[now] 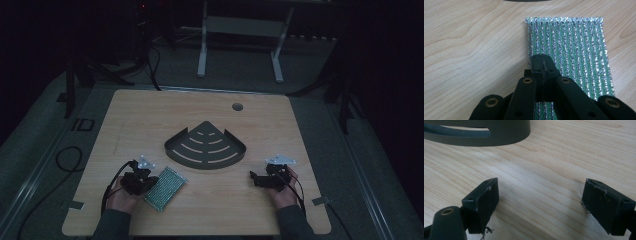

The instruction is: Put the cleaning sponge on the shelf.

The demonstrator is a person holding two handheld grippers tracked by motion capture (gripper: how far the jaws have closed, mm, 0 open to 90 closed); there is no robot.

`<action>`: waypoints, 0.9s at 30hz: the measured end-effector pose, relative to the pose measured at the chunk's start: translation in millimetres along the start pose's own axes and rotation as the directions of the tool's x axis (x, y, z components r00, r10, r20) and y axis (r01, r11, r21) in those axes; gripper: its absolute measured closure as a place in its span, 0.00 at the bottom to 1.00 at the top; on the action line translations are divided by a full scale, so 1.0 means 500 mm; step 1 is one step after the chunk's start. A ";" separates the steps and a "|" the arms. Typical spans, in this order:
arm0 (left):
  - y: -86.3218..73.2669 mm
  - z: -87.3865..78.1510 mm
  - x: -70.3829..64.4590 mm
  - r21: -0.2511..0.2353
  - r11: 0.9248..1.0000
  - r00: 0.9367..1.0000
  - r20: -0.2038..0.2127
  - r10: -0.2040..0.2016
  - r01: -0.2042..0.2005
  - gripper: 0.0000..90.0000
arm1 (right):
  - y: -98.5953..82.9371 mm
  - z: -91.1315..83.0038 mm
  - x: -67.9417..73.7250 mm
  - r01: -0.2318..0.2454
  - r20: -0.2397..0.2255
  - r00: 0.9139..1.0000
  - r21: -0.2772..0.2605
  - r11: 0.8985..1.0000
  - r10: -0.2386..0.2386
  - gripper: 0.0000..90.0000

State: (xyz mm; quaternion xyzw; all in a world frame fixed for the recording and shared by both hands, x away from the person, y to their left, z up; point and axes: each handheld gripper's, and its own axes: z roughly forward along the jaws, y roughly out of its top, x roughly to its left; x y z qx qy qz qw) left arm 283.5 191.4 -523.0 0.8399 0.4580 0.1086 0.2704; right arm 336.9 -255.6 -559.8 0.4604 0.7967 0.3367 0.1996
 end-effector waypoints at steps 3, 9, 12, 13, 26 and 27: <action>0.003 -0.004 0.009 -0.001 1.000 1.000 0.014 -0.007 0.007 1.00 | 0.000 0.000 0.000 0.000 0.000 1.000 0.000 1.000 0.000 0.15; 0.019 -0.016 0.025 -0.002 1.000 0.999 0.050 -0.012 0.012 0.96 | 0.000 0.000 0.000 0.000 0.000 1.000 0.000 1.000 0.000 0.15; 0.030 -0.018 0.034 0.009 1.000 0.998 0.070 -0.008 0.008 0.95 | 0.000 0.000 0.000 0.000 0.000 1.000 0.000 1.000 0.000 0.15; 0.033 -0.019 0.036 0.017 1.000 0.997 0.073 -0.005 0.004 0.95 | 0.000 0.000 0.000 0.000 0.000 1.000 0.000 1.000 0.000 0.15; 0.062 -0.005 0.062 0.100 0.995 0.990 0.137 -0.019 0.006 0.92 | 0.000 0.000 0.000 -0.001 0.000 1.000 -0.001 1.000 0.001 0.15; 0.063 -0.003 0.064 0.108 0.994 0.990 0.141 -0.017 0.001 0.91 | 0.000 0.000 0.000 0.000 0.000 1.000 0.000 1.000 0.000 0.15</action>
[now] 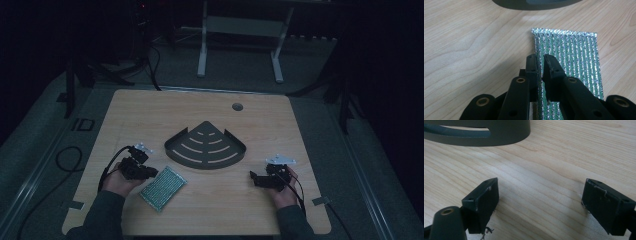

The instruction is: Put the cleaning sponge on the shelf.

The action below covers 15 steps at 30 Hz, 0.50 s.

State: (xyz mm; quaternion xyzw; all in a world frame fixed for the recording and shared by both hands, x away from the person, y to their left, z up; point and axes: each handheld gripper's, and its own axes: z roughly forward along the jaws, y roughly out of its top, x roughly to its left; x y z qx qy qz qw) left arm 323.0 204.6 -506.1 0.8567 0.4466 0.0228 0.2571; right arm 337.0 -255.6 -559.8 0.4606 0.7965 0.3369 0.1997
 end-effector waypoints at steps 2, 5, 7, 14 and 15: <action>0.001 0.002 0.001 0.003 1.000 1.000 0.003 -0.002 0.002 0.91 | 0.000 0.000 0.000 0.000 0.000 1.000 0.000 1.000 0.000 0.15; 0.005 0.005 0.003 0.025 1.000 1.000 0.013 -0.004 0.003 0.90 | 0.000 0.000 0.000 0.000 0.000 1.000 0.000 1.000 0.000 0.15; 0.008 0.006 0.005 0.037 0.999 1.000 0.019 -0.006 0.005 0.90 | 0.000 0.000 0.000 0.000 0.000 1.000 0.000 1.000 0.000 0.15; 0.020 0.008 0.010 0.083 0.997 0.999 0.050 -0.001 -0.004 0.90 | 0.000 0.000 0.000 0.000 0.000 1.000 0.000 1.000 0.000 0.15; 0.022 0.009 0.010 0.089 0.996 0.998 0.055 -0.003 -0.002 0.90 | 0.000 0.000 0.000 0.000 0.000 1.000 0.000 1.000 0.000 0.15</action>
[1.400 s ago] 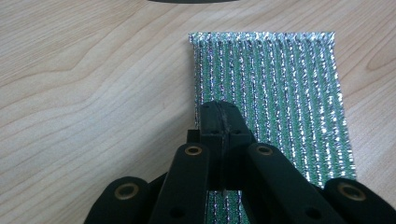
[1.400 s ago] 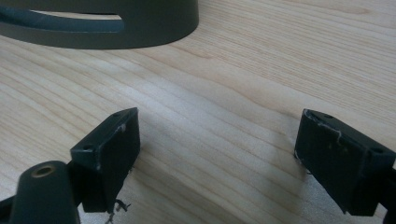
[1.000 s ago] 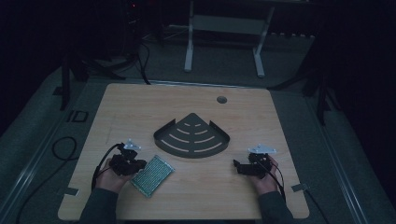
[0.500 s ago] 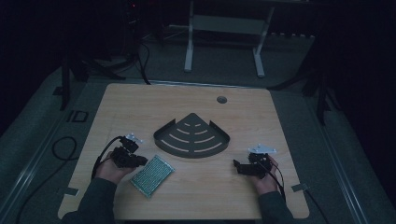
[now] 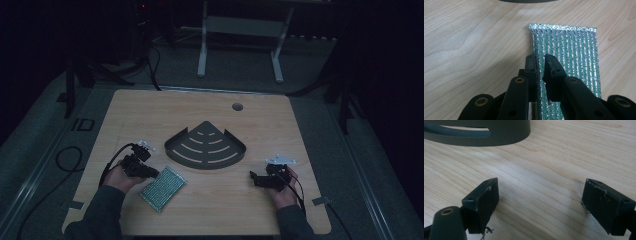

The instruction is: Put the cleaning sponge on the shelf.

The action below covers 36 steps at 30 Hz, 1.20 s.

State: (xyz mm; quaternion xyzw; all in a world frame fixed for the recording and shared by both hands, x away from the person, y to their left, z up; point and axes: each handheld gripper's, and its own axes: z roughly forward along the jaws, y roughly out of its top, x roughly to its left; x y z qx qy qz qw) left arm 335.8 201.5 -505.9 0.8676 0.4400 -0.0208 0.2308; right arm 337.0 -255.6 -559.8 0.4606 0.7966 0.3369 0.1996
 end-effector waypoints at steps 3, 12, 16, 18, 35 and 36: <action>0.007 0.002 0.003 0.025 1.000 1.000 0.013 0.000 0.000 0.90 | 0.000 0.000 0.000 0.000 0.000 1.000 0.000 1.000 0.000 0.15; 0.016 0.010 0.010 0.044 0.999 0.999 0.050 -0.016 0.014 0.90 | 0.000 0.000 0.000 0.000 0.000 1.000 0.000 1.000 0.000 0.15; 0.018 0.014 0.014 0.054 0.998 0.998 0.054 -0.017 0.014 0.89 | 0.000 0.000 0.000 0.000 0.000 1.000 0.000 1.000 0.000 0.15; 0.018 0.015 0.016 0.060 0.998 0.998 0.054 -0.024 0.021 0.89 | 0.000 0.000 0.000 0.000 0.000 1.000 0.000 1.000 0.000 0.15; 0.013 0.028 0.029 0.097 0.994 0.993 0.100 -0.062 0.052 0.85 | 0.000 0.000 0.000 0.000 0.000 1.000 0.000 1.000 0.000 0.15; 0.013 0.029 0.030 0.098 0.994 0.992 0.106 -0.065 0.055 0.85 | 0.000 0.000 0.000 0.000 0.000 1.000 0.000 1.000 0.000 0.15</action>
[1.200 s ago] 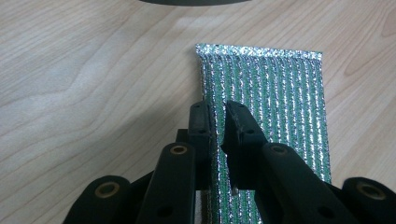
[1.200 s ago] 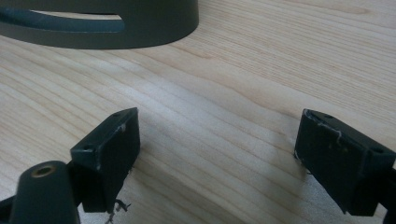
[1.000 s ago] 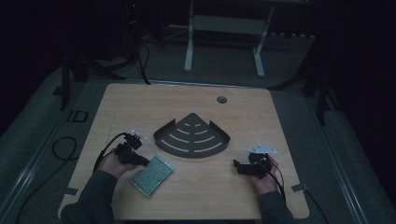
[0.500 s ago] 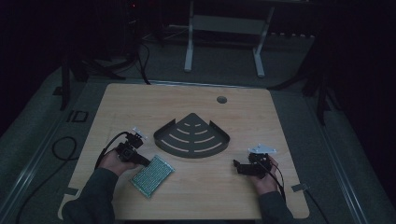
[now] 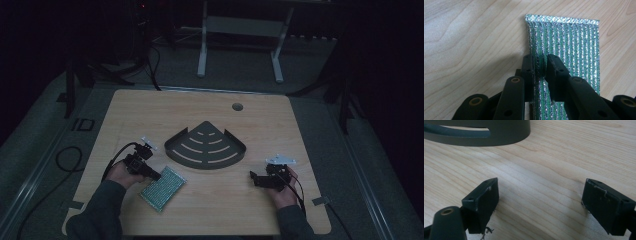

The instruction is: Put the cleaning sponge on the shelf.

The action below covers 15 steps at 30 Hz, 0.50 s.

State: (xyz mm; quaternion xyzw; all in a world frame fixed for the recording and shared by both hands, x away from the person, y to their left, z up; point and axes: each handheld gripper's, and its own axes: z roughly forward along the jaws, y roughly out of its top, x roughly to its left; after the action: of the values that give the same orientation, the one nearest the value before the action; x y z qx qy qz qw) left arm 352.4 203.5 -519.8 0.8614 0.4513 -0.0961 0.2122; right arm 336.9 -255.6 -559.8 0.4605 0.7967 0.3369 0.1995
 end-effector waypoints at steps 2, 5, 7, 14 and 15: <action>0.000 0.001 0.003 0.001 1.000 1.000 0.009 -0.007 0.007 0.87 | 0.000 0.000 0.000 0.000 0.000 1.000 0.000 1.000 0.000 0.15; 0.000 0.003 0.007 0.003 1.000 1.000 0.022 -0.019 0.019 0.88 | 0.000 0.000 0.000 0.000 0.000 1.000 0.000 1.000 0.000 0.15; 0.001 0.003 0.008 0.006 1.000 0.999 0.028 -0.026 0.025 0.92 | 0.000 0.000 0.000 0.000 0.000 1.000 0.000 1.000 0.000 0.15; 0.009 0.001 0.003 0.036 0.999 1.000 0.012 -0.011 0.011 0.99 | 0.000 0.000 0.000 0.000 0.000 1.000 0.000 1.000 0.000 0.15; 0.010 0.001 0.002 0.040 0.999 1.000 0.007 -0.008 0.008 1.00 | 0.000 0.000 0.000 0.000 0.000 1.000 0.000 1.000 0.000 0.15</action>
State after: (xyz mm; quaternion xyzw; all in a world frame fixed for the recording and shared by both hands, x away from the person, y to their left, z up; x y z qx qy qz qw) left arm 357.0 201.6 -519.1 0.8633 0.4520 -0.1090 0.1962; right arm 336.9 -255.6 -559.8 0.4606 0.7966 0.3369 0.1994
